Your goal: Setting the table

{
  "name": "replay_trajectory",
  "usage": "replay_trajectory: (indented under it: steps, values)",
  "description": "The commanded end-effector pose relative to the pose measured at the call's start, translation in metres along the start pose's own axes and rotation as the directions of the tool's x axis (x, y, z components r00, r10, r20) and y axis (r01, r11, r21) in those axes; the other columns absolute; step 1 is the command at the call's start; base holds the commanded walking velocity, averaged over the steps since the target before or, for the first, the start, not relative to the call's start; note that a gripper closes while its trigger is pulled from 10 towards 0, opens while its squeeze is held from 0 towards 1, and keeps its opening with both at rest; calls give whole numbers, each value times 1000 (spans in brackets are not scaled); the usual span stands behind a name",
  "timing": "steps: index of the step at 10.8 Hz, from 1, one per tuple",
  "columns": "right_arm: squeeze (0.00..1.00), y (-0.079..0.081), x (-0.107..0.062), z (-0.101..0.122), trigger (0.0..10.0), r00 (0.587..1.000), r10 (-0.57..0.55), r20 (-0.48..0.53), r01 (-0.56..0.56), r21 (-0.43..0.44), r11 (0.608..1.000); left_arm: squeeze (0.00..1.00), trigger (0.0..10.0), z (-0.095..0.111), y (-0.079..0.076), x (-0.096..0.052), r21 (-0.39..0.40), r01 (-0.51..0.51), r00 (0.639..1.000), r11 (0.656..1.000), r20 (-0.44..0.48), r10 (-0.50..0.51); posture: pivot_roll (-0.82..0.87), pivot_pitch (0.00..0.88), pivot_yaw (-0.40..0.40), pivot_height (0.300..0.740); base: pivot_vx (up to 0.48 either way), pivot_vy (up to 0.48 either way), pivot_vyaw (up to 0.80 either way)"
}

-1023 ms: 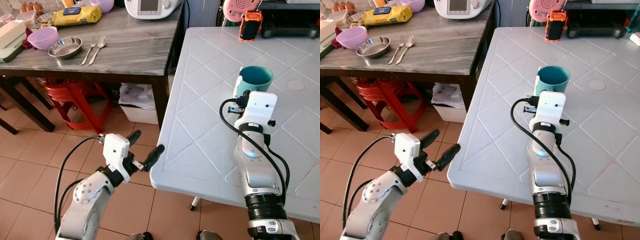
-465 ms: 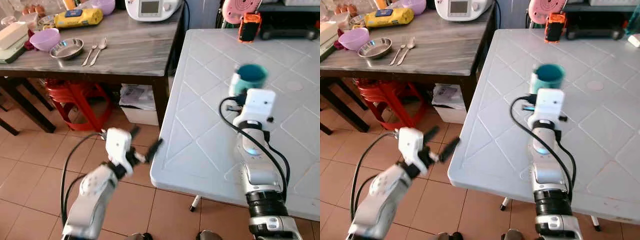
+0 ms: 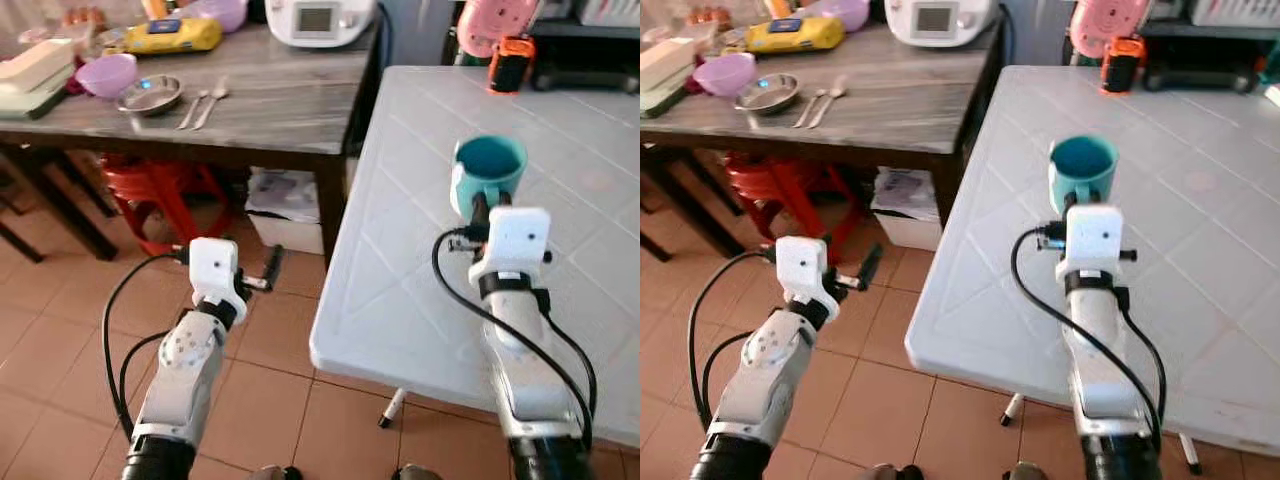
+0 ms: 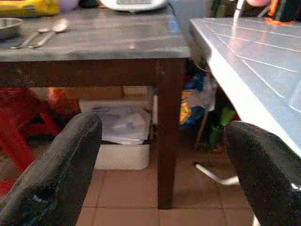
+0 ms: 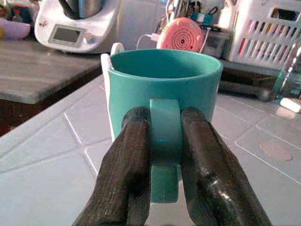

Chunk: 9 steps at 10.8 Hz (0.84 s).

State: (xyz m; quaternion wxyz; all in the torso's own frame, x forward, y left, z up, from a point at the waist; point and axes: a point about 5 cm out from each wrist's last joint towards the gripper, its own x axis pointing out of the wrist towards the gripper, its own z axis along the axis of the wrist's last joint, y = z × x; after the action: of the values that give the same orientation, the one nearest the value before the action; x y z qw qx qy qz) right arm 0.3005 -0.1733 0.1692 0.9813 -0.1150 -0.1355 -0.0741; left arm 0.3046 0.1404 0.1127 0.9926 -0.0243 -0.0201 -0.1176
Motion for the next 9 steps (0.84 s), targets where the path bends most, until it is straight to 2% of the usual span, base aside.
replay_trajectory:
  steps: [1,2,3,4,9]
  values:
    - [0,2,-4,7,10000,1000,13,29,-13,-1,1000,0,10000,-4,6,-1,-4,-30,999,1000,-18,30,-85,64,96,740,0,0,0]
    - [0,5,-11,8,10000,998,42,39,-41,-38,998,0,10000,-6,4,0,-11,-28,999,1000,-28,27,-89,67,96,740,0,0,0]
    - [0,4,-13,8,10000,999,43,27,-42,-29,999,0,10000,-8,2,0,-7,-37,999,999,-27,37,-94,69,98,740,0,0,0]
    - [0,4,-12,8,10000,999,41,25,-41,-20,999,0,10000,-9,0,1,-16,-33,999,999,-25,33,-94,72,99,740,0,0,-413]
    - [0,10,-13,9,10000,998,56,19,-55,-16,998,0,10000,-9,-4,2,-53,15,1000,998,-24,-17,-93,81,104,740,0,0,0]
